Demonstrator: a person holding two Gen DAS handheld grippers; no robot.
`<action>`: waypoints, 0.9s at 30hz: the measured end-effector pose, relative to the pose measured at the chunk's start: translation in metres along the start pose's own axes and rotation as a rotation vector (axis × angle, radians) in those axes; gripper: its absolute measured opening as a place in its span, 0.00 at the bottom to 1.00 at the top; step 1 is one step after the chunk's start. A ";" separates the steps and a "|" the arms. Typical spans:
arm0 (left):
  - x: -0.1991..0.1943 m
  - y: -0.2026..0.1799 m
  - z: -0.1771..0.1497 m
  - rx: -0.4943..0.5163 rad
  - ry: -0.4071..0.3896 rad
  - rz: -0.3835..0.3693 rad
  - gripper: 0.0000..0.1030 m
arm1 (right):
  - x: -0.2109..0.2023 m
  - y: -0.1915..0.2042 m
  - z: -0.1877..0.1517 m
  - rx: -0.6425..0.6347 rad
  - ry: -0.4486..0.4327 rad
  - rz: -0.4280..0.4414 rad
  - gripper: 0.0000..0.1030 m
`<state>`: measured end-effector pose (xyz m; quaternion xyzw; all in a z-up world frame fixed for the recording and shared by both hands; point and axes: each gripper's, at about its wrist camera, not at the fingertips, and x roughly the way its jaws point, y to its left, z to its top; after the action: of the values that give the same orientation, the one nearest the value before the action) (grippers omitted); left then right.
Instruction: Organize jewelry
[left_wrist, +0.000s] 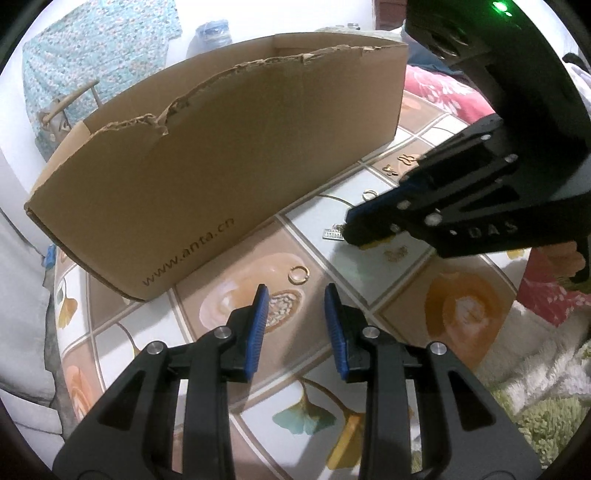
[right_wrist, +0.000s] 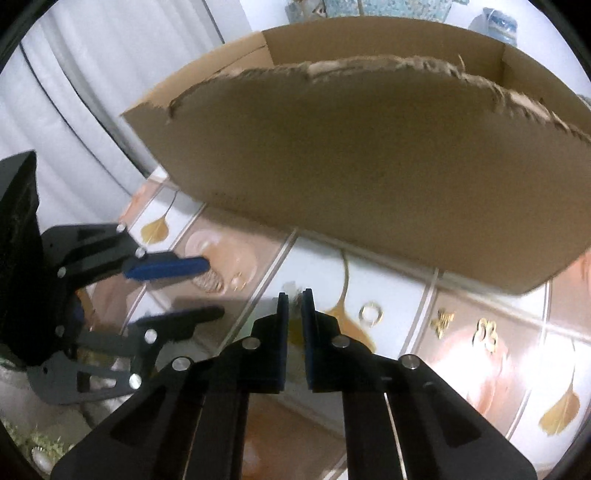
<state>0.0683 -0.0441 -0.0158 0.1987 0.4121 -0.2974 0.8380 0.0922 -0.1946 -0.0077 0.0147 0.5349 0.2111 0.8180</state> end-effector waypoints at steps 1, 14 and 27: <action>-0.001 -0.001 -0.001 0.003 -0.001 -0.001 0.29 | -0.001 0.001 -0.003 0.003 0.006 -0.001 0.08; -0.012 -0.032 0.010 0.042 -0.058 -0.128 0.36 | -0.050 -0.039 -0.033 0.243 -0.090 0.048 0.08; 0.004 -0.057 0.015 0.111 -0.021 -0.099 0.37 | 0.001 -0.026 -0.030 0.285 -0.011 0.246 0.08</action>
<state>0.0412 -0.0966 -0.0149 0.2212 0.3954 -0.3628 0.8143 0.0745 -0.2236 -0.0278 0.1967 0.5492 0.2317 0.7785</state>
